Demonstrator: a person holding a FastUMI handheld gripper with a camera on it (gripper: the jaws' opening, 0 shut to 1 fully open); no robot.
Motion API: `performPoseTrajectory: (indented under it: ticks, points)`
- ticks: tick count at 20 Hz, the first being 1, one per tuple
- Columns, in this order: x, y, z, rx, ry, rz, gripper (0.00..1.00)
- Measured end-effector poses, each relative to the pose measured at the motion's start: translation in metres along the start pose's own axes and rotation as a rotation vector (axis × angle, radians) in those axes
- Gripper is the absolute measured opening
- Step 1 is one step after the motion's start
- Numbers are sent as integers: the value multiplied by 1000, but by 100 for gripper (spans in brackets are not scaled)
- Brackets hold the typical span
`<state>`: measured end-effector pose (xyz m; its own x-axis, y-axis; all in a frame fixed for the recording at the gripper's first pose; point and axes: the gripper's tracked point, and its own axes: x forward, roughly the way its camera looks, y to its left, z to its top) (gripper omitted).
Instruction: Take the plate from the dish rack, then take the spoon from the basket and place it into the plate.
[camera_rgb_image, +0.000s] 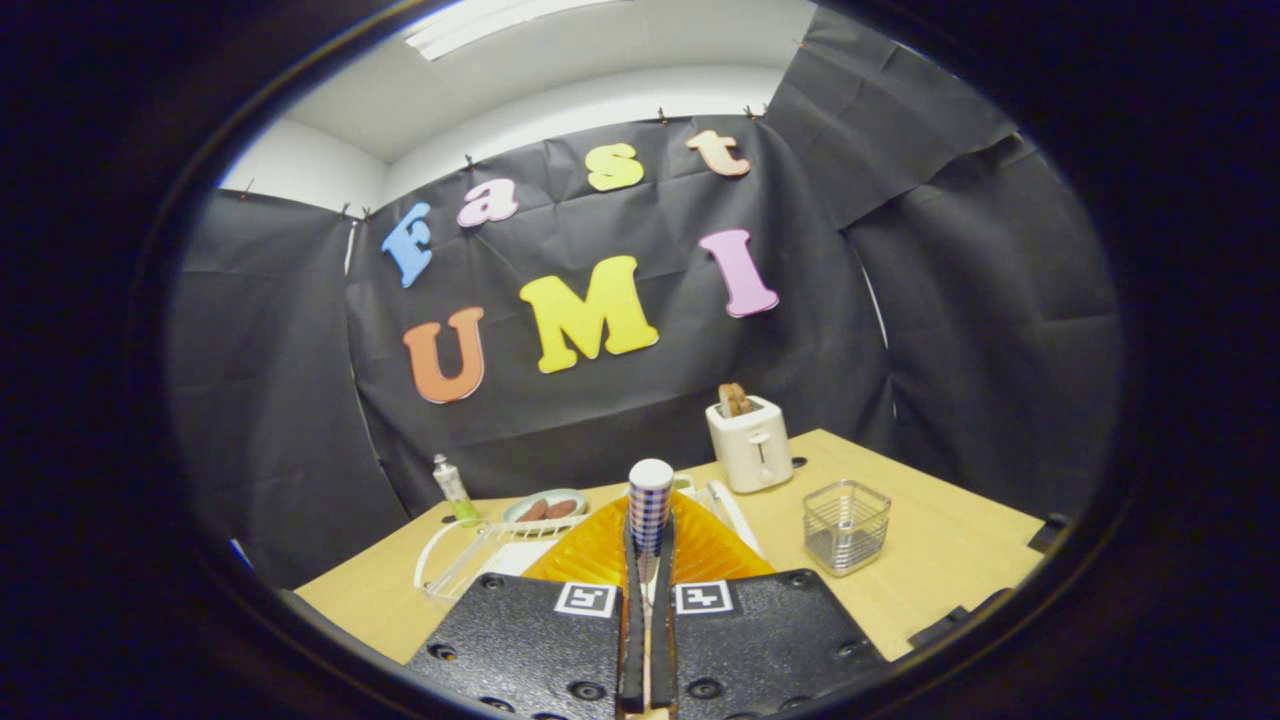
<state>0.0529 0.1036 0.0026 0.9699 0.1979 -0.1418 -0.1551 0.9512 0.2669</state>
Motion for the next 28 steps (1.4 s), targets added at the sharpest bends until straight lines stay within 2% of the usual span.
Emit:
performPoseTrajectory:
  ticks: [5,11,18,22,26,28]
  points:
    - [2,35,-47,4,37,21,8]
    - [12,53,-103,60,128,35,8]
    - [18,65,-132,126,163,80,13]
    - [17,52,-136,67,163,59,24]
    - [18,37,-129,18,138,28,49]
    - [16,32,-123,6,121,21,57]
